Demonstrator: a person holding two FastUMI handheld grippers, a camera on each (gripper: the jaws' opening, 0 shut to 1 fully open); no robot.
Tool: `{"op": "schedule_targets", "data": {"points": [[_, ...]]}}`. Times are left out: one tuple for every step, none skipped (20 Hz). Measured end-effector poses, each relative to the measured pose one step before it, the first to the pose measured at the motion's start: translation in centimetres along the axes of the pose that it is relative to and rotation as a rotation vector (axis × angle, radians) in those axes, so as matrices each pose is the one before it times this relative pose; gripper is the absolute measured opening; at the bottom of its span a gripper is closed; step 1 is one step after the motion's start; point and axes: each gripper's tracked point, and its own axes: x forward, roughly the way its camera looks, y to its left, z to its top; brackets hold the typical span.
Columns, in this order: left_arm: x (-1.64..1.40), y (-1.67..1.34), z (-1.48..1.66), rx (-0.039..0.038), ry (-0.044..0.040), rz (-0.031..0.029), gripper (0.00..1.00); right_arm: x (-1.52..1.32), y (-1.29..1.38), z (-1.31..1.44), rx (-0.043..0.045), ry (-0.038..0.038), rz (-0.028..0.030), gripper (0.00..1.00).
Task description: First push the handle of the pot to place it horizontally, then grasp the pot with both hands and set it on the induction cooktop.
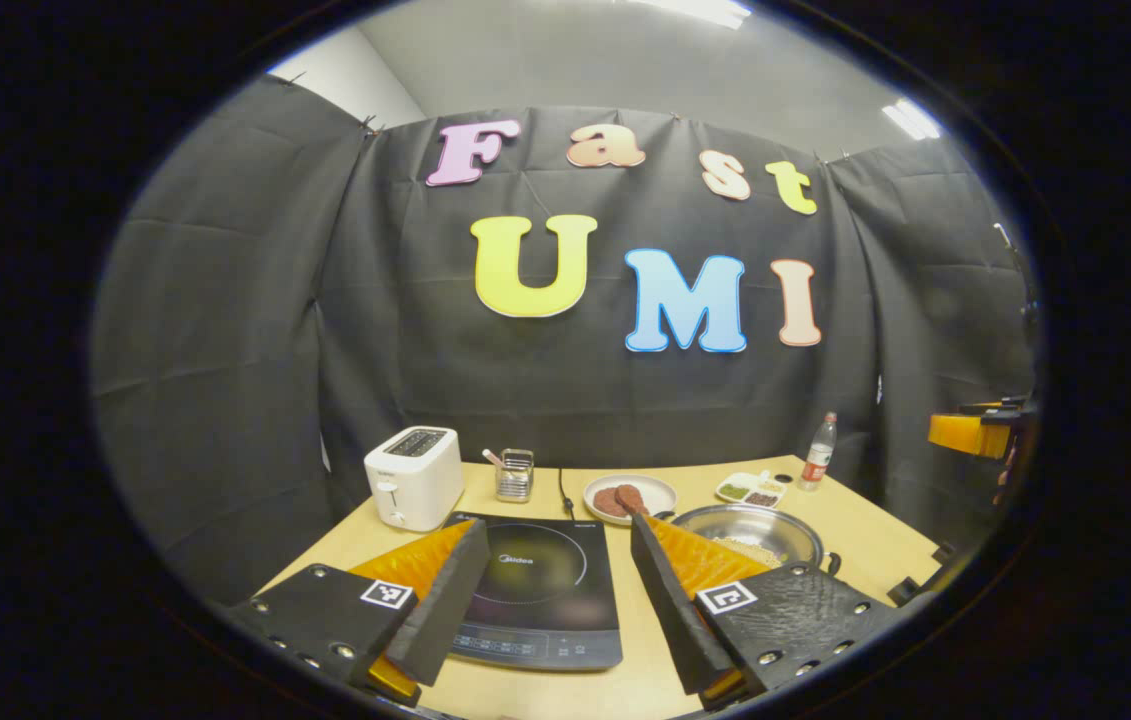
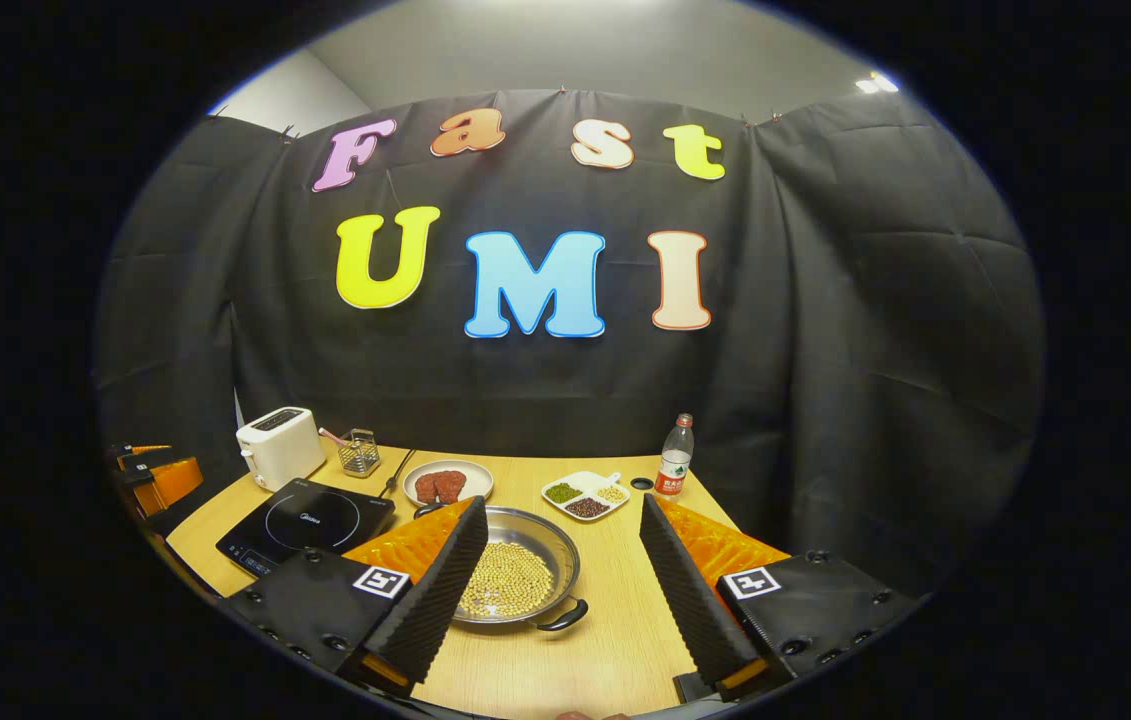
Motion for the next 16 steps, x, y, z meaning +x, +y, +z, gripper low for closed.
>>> {"op": "schedule_targets", "data": {"points": [[0.007,0.101,-0.03,0.01058,0.00141,0.0003,0.87,0.111,0.029,-0.247,-0.0021,0.0092,0.0007,0.98],[0.132,0.037,0.018,0.00549,0.00091,-0.00219,0.8,0.162,-0.102,-0.384,-0.00456,0.01059,-0.00163,0.98],[0.194,-0.082,-0.052,0.00139,0.00255,-0.00337,0.81,0.175,0.058,-0.314,-0.00127,0.01282,0.00328,0.98],[0.274,0.024,-0.241,-0.00157,0.01559,0.00335,0.87,0.23,0.118,-0.564,0.00168,0.01894,0.00571,0.98],[0.31,0.277,-0.703,-0.00261,0.02204,0.00331,0.87,0.301,0.19,-0.627,0.00083,0.02629,0.00667,0.97],[0.166,0.009,-0.17,-0.0024,0.01152,-0.00162,0.81,0.288,0.225,-0.62,-0.00495,0.02679,0.01115,0.97],[0.097,0.072,0.039,-0.00067,0.00432,-0.00272,0.81,0.411,0.432,-0.807,-0.00622,0.04026,0.01971,0.98],[0.137,0.077,0.319,0.0031,-0.00094,-0.00208,0.87,0.383,0.422,-0.92,-0.00136,0.04284,0.0249,0.98],[0.023,0.061,0.109,0.00576,-0.00358,-0.00089,0.87,0.367,0.547,-0.727,-0.00028,0.04058,0.02934,0.98],[-0.03,0.073,0.175,0.00821,-0.00126,-0.00023,0.87,0.396,0.182,-0.535,0.00237,0.03189,0.01829,0.98],[-0.001,0.104,-0.029,0.00931,0.00347,0.00197,0.81,0.443,0.082,-0.331,0.00768,0.02329,0.01464,0.98],[0.088,0.106,-0.019,0.00571,0.00274,0.00007,0.8,0.442,0.209,-0.452,0.01171,0.02464,0.00957,0.97],[0.0,0.035,-0.031,0.00066,-0.00043,0.00133,0.87,0.583,0.06,-0.543,0.00653,0.04016,0.00119,0.95],[0.035,0.008,0.169,-0.00216,-0.00044,-0.00069,0.87,0.525,0.073,-0.599,0.00052,0.03393,0.00077,0.83],[-0.126,-0.104,-0.011,-0.00234,-0.00043,-0.00314,0.87,0.518,0.196,-0.193,-0.00409,0.01981,0.00093,0.75],[0.069,-0.024,-0.06,-0.00025,0.00163,-0.00175,0.87,0.446,0.369,-0.214,-0.01069,0.0184,0.00193,0.61]]}}
